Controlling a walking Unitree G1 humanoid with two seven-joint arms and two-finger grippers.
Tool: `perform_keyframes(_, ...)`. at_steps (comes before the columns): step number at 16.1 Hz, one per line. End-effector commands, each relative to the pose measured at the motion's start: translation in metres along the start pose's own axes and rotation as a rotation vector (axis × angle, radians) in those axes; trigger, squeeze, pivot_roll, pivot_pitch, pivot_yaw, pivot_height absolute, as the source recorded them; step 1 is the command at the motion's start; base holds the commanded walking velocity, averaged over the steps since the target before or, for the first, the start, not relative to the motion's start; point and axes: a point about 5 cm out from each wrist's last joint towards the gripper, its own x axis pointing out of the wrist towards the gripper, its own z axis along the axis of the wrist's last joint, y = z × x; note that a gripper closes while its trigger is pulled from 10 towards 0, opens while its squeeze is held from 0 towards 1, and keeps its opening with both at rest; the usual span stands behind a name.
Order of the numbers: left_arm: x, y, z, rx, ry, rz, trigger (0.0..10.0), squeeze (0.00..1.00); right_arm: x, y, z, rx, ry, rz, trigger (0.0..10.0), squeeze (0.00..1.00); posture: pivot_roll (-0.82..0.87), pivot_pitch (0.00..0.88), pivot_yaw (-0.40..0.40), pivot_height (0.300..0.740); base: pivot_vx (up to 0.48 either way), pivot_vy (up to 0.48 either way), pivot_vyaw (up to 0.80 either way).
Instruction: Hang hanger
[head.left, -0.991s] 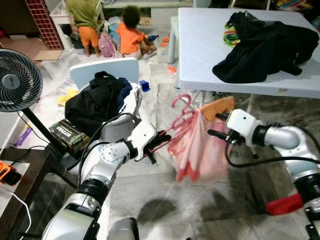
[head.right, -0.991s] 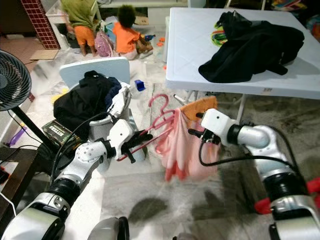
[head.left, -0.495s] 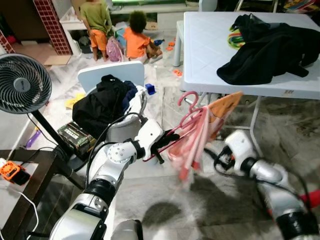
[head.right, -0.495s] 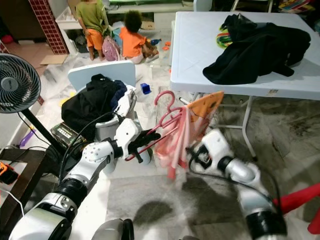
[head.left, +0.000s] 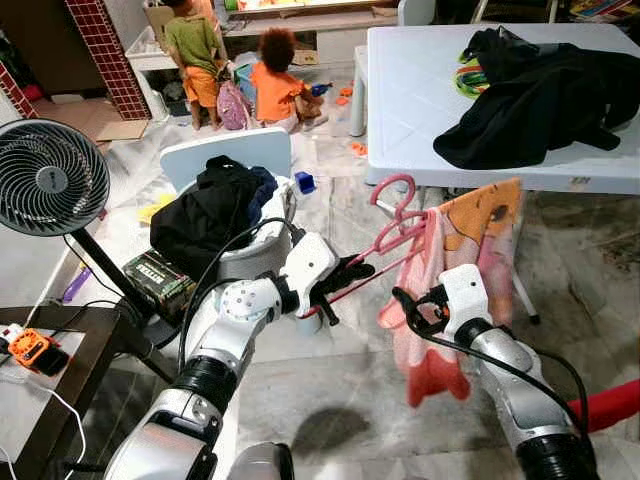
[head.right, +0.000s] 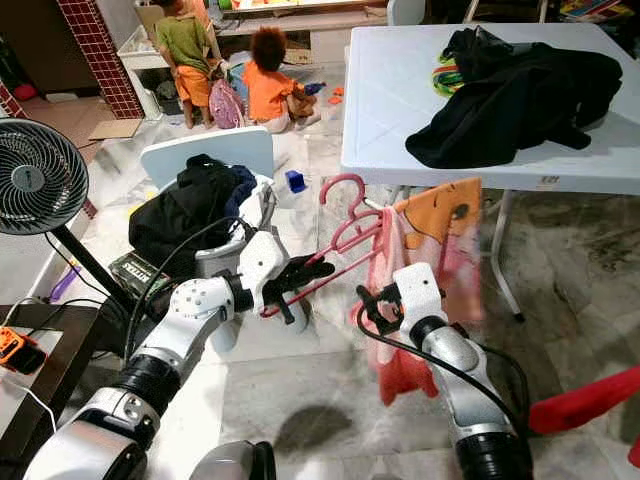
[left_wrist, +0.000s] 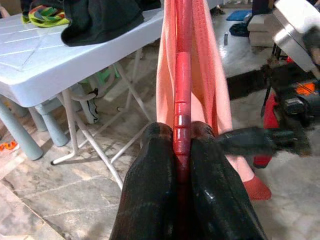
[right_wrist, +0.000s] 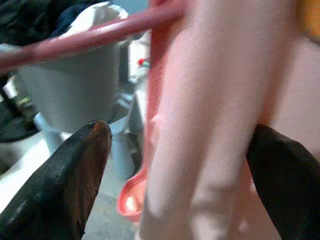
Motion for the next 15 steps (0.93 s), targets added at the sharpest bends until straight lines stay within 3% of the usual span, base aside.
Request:
perform_keyframes(1,0.0,0.0,0.005,0.009,-0.021,-0.002,0.0,0.0,0.004,-0.006,0.011,-0.004,-0.037,-0.036,0.0,0.0,-0.09,0.0,0.091,0.74,0.0,0.0,0.0)
perform_keyframes(4,0.001,-0.001,0.005,0.011,-0.02,-0.006,0.0,0.0,0.003,-0.015,0.012,-0.011,-0.034,-0.061,0.0,0.0,-0.09,0.0,0.085,0.74,0.0,0.0,0.0)
perform_keyframes(15,0.003,-0.004,0.008,0.024,-0.023,-0.022,0.0,0.0,0.005,-0.03,0.015,0.109,-0.067,-0.181,0.0,0.0,-0.1,0.0,0.077,0.74,0.0,0.0,0.0)
